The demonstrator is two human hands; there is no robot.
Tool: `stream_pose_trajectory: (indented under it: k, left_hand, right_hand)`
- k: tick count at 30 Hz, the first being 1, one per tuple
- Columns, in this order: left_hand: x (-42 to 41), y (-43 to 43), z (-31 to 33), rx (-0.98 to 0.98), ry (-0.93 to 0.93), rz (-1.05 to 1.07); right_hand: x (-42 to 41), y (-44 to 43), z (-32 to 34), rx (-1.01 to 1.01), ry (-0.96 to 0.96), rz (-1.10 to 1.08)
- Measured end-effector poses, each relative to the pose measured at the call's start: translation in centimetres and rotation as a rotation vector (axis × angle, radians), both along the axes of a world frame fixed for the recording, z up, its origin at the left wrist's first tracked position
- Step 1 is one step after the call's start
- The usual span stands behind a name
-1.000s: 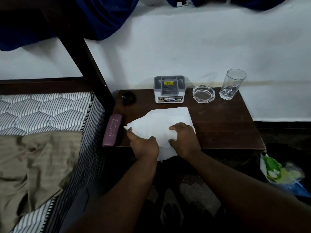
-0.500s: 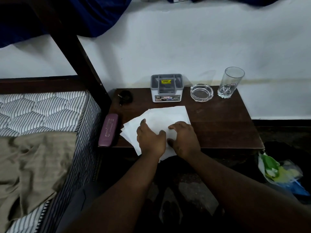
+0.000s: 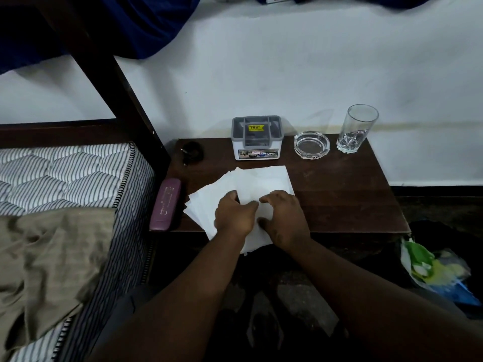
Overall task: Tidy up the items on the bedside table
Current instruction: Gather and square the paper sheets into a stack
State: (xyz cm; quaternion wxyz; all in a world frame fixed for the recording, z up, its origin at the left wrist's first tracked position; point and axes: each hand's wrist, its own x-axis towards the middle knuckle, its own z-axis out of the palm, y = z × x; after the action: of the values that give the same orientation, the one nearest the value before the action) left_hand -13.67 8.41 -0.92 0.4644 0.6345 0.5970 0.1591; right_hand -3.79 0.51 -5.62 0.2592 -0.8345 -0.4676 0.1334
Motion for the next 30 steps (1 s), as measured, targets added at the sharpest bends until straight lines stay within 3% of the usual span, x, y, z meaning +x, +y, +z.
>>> stream_pose_trajectory:
  k: [4,11,15,19,22,25,27,30]
  left_hand:
    - [0.3,-0.7,0.1,0.102,-0.089,-0.081]
    - [0.4,0.2,-0.1,0.058,-0.146,-0.028]
    - [0.3,0.5,0.3,0.049,-0.126,-0.029]
    - [0.0,0.5,0.5,0.061,-0.218,-0.020]
    - [-0.3,0.2,0.8,0.091,-0.341,-0.026]
    - [-0.5,-0.1,1.3,0.086,-0.459,0.018]
    - [-0.8,0.0,1.2,-0.025,-0.557,0.108]
    - [-1.5,0.4,0.6,-0.249,-0.703,0.248]
  right_hand:
    - [0.3,0.2,-0.6,-0.003,-0.019,0.007]
    - [0.2,0.1,-0.7,0.034,0.020,0.000]
    - [0.3,-0.1,0.0,0.100,0.072,-0.041]
    - [0.5,0.1,1.3,0.231,0.111,-0.142]
    - [1.4,0.8,1.8,0.315,0.330,-0.290]
    - [2.1,1.3,3.3,0.438,0.773,-0.400]
    - [2.5,1.5,4.1,0.475,1.001,-0.420]
    - [2.8,1.8,4.3,0.433,1.095,-0.376]
